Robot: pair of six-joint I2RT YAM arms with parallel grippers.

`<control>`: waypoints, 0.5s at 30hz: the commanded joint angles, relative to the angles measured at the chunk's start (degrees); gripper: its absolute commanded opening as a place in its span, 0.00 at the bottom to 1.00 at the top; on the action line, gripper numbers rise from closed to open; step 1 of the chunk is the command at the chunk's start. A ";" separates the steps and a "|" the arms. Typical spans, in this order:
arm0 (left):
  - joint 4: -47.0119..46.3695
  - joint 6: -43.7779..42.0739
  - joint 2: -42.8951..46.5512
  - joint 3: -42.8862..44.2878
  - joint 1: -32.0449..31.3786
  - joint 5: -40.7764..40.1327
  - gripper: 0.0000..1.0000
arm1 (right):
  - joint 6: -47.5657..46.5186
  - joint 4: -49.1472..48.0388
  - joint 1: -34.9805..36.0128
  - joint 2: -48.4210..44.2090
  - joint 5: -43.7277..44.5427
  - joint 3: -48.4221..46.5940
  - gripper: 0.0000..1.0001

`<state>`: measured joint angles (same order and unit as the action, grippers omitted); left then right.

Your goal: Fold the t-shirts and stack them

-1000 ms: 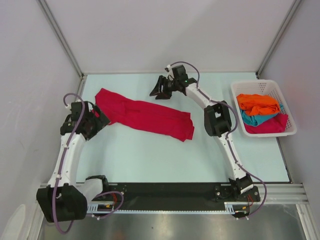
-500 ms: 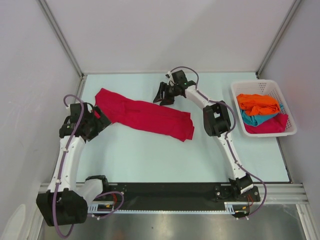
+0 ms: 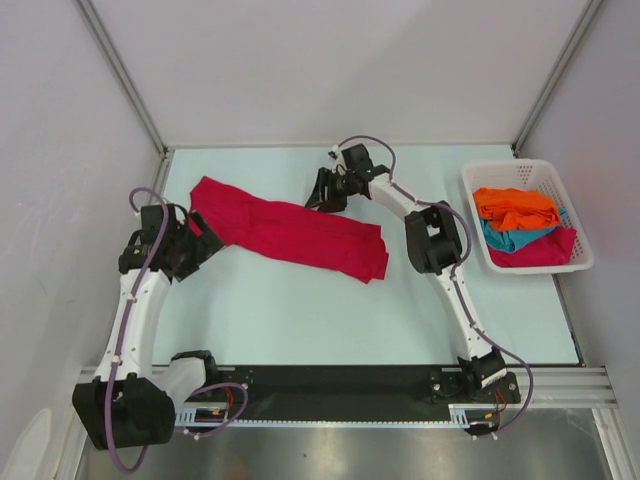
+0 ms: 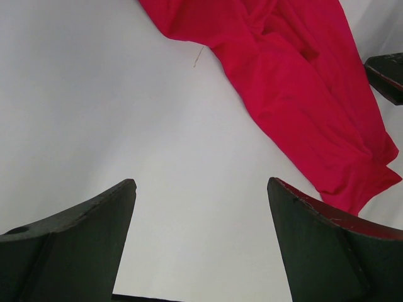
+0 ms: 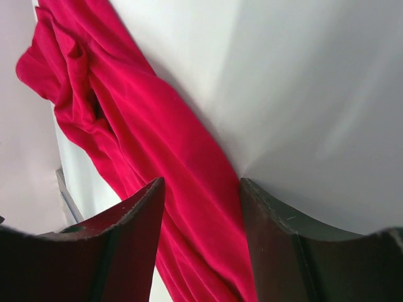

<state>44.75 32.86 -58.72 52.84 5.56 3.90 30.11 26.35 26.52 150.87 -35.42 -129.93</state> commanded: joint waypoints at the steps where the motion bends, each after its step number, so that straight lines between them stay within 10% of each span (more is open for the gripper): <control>1: -1.24 -1.31 -0.43 1.39 -0.20 2.25 0.91 | -3.91 4.33 0.72 -1.09 4.22 8.27 0.54; 3: -1.77 -1.14 -0.78 1.22 -0.20 3.04 0.91 | -4.79 4.15 0.46 -2.33 4.48 9.86 0.47; 6: -2.65 -0.70 -1.22 0.86 -0.20 4.53 0.91 | -5.50 4.50 -0.59 -4.35 5.97 12.76 0.02; 15: -3.35 -1.31 -1.14 0.16 0.41 5.41 0.92 | -1.90 6.52 -6.74 -8.57 19.15 14.62 0.00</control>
<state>43.27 32.86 -60.12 52.84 5.69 7.94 28.73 26.26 23.77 142.87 -29.71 -115.83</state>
